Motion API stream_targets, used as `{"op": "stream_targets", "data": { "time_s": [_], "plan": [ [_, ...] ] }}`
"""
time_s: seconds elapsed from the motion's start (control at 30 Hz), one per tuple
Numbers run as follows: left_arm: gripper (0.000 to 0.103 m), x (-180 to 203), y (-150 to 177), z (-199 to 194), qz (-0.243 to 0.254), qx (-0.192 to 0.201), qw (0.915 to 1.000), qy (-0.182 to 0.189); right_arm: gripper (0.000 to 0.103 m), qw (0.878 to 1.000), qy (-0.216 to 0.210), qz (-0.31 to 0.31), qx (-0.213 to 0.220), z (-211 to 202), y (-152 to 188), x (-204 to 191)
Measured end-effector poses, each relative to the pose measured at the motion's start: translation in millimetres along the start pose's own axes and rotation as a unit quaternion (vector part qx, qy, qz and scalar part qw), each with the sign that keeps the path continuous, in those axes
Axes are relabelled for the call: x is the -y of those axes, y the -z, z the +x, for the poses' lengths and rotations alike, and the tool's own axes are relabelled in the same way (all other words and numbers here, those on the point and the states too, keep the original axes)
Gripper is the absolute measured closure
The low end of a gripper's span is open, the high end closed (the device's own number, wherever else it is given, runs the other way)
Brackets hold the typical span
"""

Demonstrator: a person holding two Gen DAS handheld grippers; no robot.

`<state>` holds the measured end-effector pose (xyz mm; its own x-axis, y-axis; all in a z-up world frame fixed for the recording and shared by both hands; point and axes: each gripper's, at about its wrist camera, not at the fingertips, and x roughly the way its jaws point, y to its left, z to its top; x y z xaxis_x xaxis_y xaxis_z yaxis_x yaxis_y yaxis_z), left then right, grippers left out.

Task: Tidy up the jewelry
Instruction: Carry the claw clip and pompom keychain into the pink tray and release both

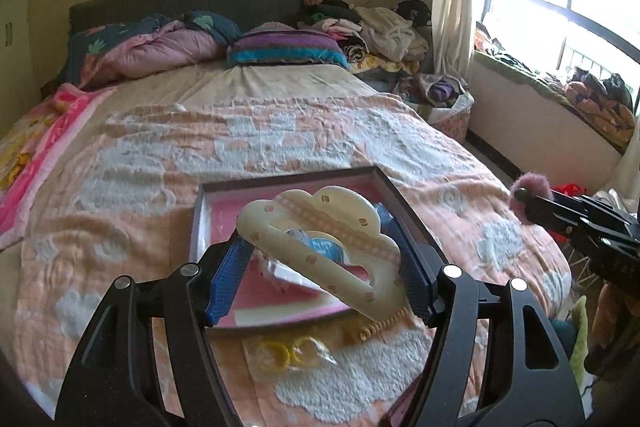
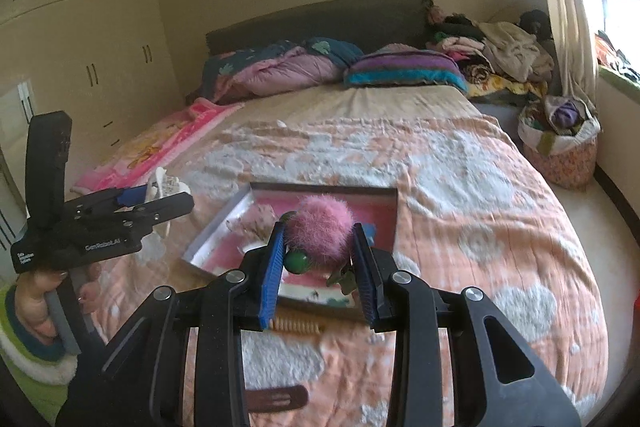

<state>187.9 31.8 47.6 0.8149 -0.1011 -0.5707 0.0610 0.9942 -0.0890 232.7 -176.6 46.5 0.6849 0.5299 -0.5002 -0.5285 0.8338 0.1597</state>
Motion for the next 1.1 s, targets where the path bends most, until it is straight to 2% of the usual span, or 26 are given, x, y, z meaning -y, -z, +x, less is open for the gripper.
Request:
{"op": "stream_targets", "data": {
  "time_s": [0.3, 0.53, 0.8, 1.1],
  "plan": [
    [0.043, -18, -33, 6, 0.0, 0.009, 0.9999, -0.006, 0.072, 1.0, -0.015, -0.014, 0.016, 21, -37, -16],
    [0.043, -30, -38, 20, -0.013, 0.006, 0.9999, 0.0, 0.072, 0.999, -0.029, -0.02, 0.027, 41, -58, -25],
    [0.043, -45, -27, 48, -0.023, -0.019, 0.9995, -0.006, 0.072, 0.999, -0.037, -0.029, 0.016, 75, -70, -29],
    [0.043, -70, -1, 80, -0.041, -0.068, 0.9966, -0.022, 0.072, 0.999, -0.043, -0.021, -0.024, 126, -66, -24]
  ]
}}
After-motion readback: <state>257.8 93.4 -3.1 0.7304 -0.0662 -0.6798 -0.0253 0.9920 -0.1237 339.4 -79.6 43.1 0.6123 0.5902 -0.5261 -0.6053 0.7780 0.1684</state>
